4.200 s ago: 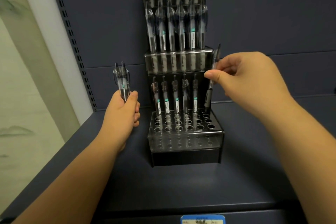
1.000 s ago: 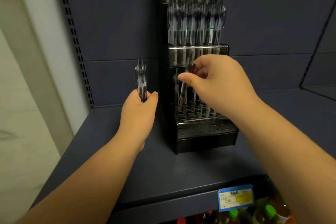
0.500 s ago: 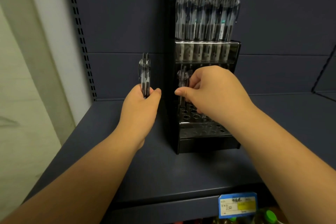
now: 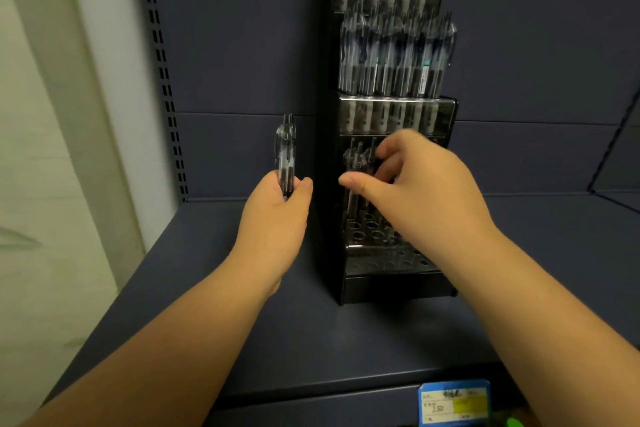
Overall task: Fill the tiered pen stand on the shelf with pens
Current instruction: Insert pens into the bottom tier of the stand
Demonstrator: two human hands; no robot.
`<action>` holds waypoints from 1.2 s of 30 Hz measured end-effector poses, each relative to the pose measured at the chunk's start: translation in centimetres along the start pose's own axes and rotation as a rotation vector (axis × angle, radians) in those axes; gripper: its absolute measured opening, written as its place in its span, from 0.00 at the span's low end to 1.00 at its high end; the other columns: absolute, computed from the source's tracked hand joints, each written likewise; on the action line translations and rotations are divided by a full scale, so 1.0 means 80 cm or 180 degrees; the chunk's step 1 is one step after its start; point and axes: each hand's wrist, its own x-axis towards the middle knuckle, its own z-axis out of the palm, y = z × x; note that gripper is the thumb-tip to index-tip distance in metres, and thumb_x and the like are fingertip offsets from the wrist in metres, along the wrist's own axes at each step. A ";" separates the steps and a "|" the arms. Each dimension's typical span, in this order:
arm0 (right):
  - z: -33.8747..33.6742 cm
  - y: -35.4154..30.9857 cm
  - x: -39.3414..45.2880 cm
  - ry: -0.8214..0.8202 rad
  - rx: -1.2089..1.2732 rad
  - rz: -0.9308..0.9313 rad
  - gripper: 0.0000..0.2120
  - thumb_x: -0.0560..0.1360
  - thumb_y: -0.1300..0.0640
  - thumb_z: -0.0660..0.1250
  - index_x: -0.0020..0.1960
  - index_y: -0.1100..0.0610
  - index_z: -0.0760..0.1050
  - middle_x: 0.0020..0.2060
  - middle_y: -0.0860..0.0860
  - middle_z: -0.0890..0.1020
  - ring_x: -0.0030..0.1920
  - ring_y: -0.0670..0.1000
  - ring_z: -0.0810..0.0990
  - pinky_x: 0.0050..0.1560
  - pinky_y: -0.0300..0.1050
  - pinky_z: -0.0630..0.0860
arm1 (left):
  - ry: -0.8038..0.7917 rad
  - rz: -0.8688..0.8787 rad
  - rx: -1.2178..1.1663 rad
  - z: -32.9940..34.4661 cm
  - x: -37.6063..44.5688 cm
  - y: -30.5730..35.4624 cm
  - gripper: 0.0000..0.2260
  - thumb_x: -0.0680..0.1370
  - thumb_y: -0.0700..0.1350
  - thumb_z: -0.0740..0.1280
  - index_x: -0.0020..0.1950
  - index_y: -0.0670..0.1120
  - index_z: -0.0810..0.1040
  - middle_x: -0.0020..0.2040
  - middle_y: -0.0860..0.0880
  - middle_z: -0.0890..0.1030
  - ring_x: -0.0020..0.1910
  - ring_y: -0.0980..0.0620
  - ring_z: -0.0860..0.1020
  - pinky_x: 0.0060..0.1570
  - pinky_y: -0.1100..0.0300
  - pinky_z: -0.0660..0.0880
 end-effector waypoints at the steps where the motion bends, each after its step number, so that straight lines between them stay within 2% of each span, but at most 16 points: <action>1: -0.002 -0.003 -0.003 0.0235 0.0173 -0.0064 0.21 0.72 0.34 0.71 0.55 0.47 0.73 0.38 0.42 0.79 0.40 0.41 0.78 0.40 0.42 0.75 | 0.0012 0.0027 0.0020 0.002 -0.002 0.004 0.07 0.82 0.51 0.62 0.45 0.53 0.74 0.33 0.52 0.74 0.30 0.54 0.70 0.32 0.55 0.68; 4: -0.004 -0.023 -0.007 0.0488 0.0313 -0.0364 0.15 0.74 0.37 0.70 0.51 0.46 0.76 0.36 0.42 0.78 0.39 0.41 0.77 0.39 0.40 0.75 | 0.0009 0.0181 0.0326 0.005 -0.010 0.014 0.07 0.84 0.50 0.59 0.49 0.52 0.76 0.34 0.54 0.77 0.29 0.58 0.74 0.33 0.58 0.72; 8: 0.016 -0.046 -0.006 0.0215 0.0148 -0.0542 0.14 0.75 0.35 0.68 0.47 0.45 0.81 0.36 0.40 0.81 0.41 0.42 0.79 0.45 0.45 0.80 | -0.0095 0.0418 0.0417 0.003 -0.020 0.027 0.08 0.84 0.45 0.59 0.50 0.50 0.76 0.33 0.54 0.78 0.29 0.60 0.75 0.31 0.63 0.72; 11: 0.031 -0.053 -0.009 0.0269 0.0339 -0.0551 0.15 0.76 0.36 0.66 0.45 0.46 0.82 0.36 0.41 0.83 0.42 0.43 0.81 0.46 0.48 0.80 | -0.0322 0.0338 -0.0456 0.006 -0.027 0.036 0.13 0.84 0.39 0.56 0.47 0.47 0.78 0.31 0.56 0.82 0.32 0.62 0.80 0.33 0.67 0.75; 14: 0.038 -0.057 -0.012 0.0319 0.0518 -0.0585 0.11 0.77 0.40 0.68 0.45 0.46 0.82 0.37 0.42 0.83 0.42 0.42 0.81 0.46 0.47 0.80 | -0.0621 0.0237 -0.0974 0.007 -0.026 0.036 0.20 0.85 0.41 0.53 0.42 0.46 0.82 0.33 0.51 0.84 0.33 0.58 0.83 0.34 0.66 0.79; 17: 0.038 -0.060 -0.014 0.0256 0.0586 -0.0613 0.07 0.76 0.43 0.69 0.45 0.46 0.81 0.37 0.41 0.82 0.43 0.41 0.80 0.47 0.45 0.80 | -0.0642 0.0264 -0.1005 0.006 -0.025 0.036 0.26 0.84 0.41 0.54 0.34 0.48 0.86 0.35 0.50 0.85 0.36 0.58 0.84 0.36 0.65 0.80; 19: 0.035 -0.058 -0.012 0.0254 0.0673 -0.0602 0.06 0.76 0.44 0.70 0.44 0.44 0.80 0.37 0.40 0.82 0.40 0.39 0.79 0.44 0.39 0.78 | -0.0302 0.0665 -0.0094 0.000 -0.022 0.029 0.19 0.83 0.39 0.58 0.42 0.46 0.86 0.37 0.53 0.83 0.38 0.59 0.81 0.40 0.61 0.81; 21: 0.030 -0.055 -0.011 0.0288 0.0773 -0.0615 0.05 0.76 0.44 0.70 0.43 0.43 0.80 0.36 0.40 0.82 0.36 0.38 0.77 0.39 0.35 0.73 | -0.0066 0.0950 0.0614 -0.002 -0.019 0.026 0.09 0.81 0.37 0.62 0.51 0.47 0.80 0.39 0.56 0.81 0.40 0.59 0.79 0.42 0.59 0.79; 23: 0.028 -0.052 -0.012 0.0351 0.0856 -0.0664 0.06 0.76 0.44 0.70 0.43 0.44 0.81 0.35 0.40 0.81 0.34 0.38 0.76 0.38 0.34 0.71 | -0.0133 0.1157 0.0607 -0.003 -0.020 0.026 0.11 0.81 0.38 0.63 0.53 0.54 0.78 0.44 0.58 0.83 0.43 0.59 0.81 0.41 0.62 0.79; 25: 0.024 -0.049 -0.011 0.0466 0.0964 -0.0679 0.07 0.76 0.45 0.71 0.42 0.46 0.81 0.34 0.41 0.81 0.34 0.39 0.78 0.37 0.35 0.73 | -0.0198 0.1055 0.0502 -0.003 -0.020 0.026 0.09 0.82 0.42 0.63 0.53 0.56 0.77 0.44 0.58 0.83 0.41 0.57 0.82 0.38 0.61 0.79; 27: 0.008 -0.048 -0.006 0.0739 0.1307 -0.0615 0.08 0.77 0.47 0.70 0.42 0.49 0.81 0.34 0.44 0.82 0.35 0.42 0.80 0.39 0.44 0.79 | -0.0190 0.0945 0.0818 -0.003 -0.018 0.022 0.07 0.83 0.45 0.61 0.48 0.55 0.75 0.38 0.55 0.80 0.34 0.57 0.78 0.34 0.61 0.75; 29: -0.019 -0.047 0.002 0.0942 0.1580 -0.0544 0.08 0.79 0.48 0.69 0.44 0.51 0.81 0.35 0.46 0.82 0.35 0.44 0.81 0.41 0.50 0.81 | -0.0140 0.0753 0.0800 -0.001 -0.015 0.016 0.08 0.84 0.46 0.60 0.46 0.52 0.73 0.35 0.53 0.78 0.30 0.59 0.75 0.30 0.65 0.72; 33: -0.064 -0.033 0.012 0.0941 0.1484 -0.0532 0.09 0.79 0.48 0.69 0.44 0.52 0.79 0.32 0.46 0.80 0.30 0.44 0.77 0.33 0.39 0.75 | 0.0013 0.0535 0.0604 -0.001 -0.011 0.013 0.08 0.85 0.47 0.57 0.50 0.48 0.74 0.37 0.52 0.77 0.29 0.61 0.72 0.30 0.68 0.71; 36: -0.064 -0.014 0.009 0.0912 0.1180 -0.0459 0.06 0.78 0.48 0.69 0.44 0.47 0.78 0.34 0.45 0.83 0.30 0.42 0.77 0.37 0.42 0.76 | 0.0139 0.0340 0.0407 -0.001 -0.007 0.012 0.09 0.85 0.47 0.57 0.49 0.50 0.73 0.37 0.53 0.76 0.29 0.62 0.72 0.31 0.67 0.71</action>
